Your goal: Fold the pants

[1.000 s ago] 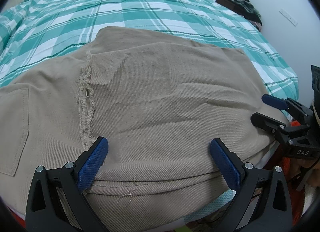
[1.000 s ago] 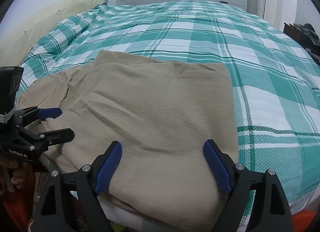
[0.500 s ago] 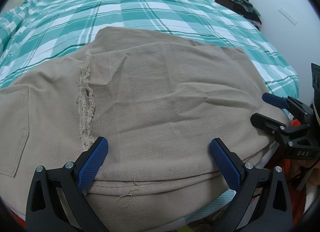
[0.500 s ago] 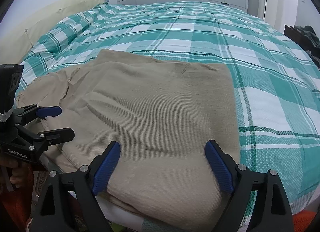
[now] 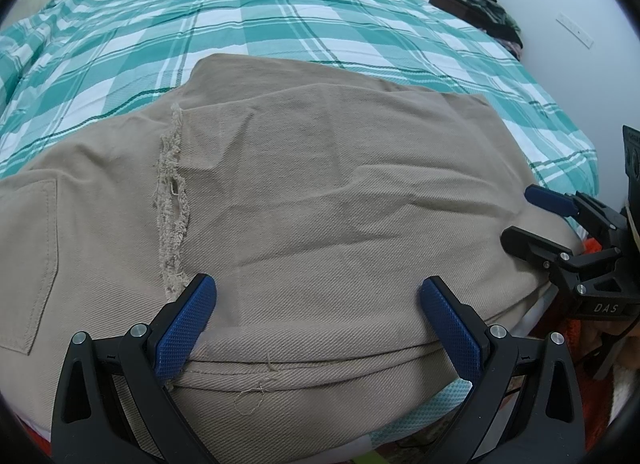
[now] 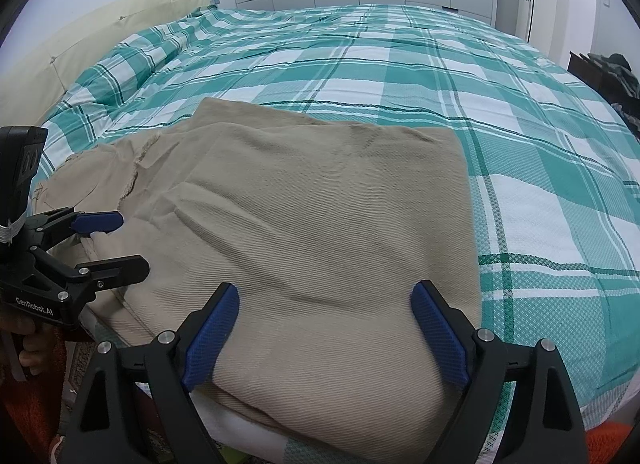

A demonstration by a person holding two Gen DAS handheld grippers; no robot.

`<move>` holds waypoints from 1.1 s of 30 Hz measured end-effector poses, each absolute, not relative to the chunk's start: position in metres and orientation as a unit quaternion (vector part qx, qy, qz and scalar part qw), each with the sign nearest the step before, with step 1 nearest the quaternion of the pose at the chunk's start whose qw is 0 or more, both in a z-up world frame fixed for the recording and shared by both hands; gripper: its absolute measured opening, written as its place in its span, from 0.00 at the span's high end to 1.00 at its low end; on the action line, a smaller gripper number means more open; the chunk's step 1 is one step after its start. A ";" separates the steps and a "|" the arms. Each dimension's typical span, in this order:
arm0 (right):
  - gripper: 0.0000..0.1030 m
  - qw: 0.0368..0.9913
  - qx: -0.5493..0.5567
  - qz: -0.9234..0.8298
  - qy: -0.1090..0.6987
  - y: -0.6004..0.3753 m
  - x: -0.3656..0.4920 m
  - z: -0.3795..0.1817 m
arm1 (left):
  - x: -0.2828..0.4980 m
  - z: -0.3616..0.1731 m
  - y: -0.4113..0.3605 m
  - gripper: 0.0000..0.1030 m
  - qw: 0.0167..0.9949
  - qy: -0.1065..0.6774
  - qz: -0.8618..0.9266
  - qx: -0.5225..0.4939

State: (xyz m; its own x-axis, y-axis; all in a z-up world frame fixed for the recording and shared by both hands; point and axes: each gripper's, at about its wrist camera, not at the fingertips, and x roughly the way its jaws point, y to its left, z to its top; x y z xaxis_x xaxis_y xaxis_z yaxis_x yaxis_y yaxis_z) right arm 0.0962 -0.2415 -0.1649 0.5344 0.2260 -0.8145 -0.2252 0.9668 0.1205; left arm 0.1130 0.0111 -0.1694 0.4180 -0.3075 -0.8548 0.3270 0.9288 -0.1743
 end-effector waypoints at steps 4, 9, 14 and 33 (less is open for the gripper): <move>0.14 0.876 0.000 0.129 0.465 -0.241 0.096 -0.165 | 0.113 -0.169 0.011 0.01 0.842 0.505 -0.188 0.010; 0.13 0.876 -0.001 0.128 0.464 -0.240 0.095 -0.165 | 0.113 -0.169 0.011 0.01 0.842 0.505 -0.188 0.010; 0.13 0.876 -0.002 0.129 0.464 -0.240 0.096 -0.165 | 0.112 -0.169 0.010 0.01 0.842 0.505 -0.188 0.010; 0.12 0.876 -0.003 0.129 0.465 -0.238 0.095 -0.165 | 0.106 -0.161 0.019 0.01 0.820 0.541 -0.185 0.013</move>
State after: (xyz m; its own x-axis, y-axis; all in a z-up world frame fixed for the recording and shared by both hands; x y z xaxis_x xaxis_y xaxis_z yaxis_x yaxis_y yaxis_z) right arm 0.0948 -0.2380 -0.1652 0.5349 0.2224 -0.8151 -0.2289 0.9668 0.1136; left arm 0.1060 0.0189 -0.1613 0.3465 -0.2905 -0.8919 0.3183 0.9309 -0.1795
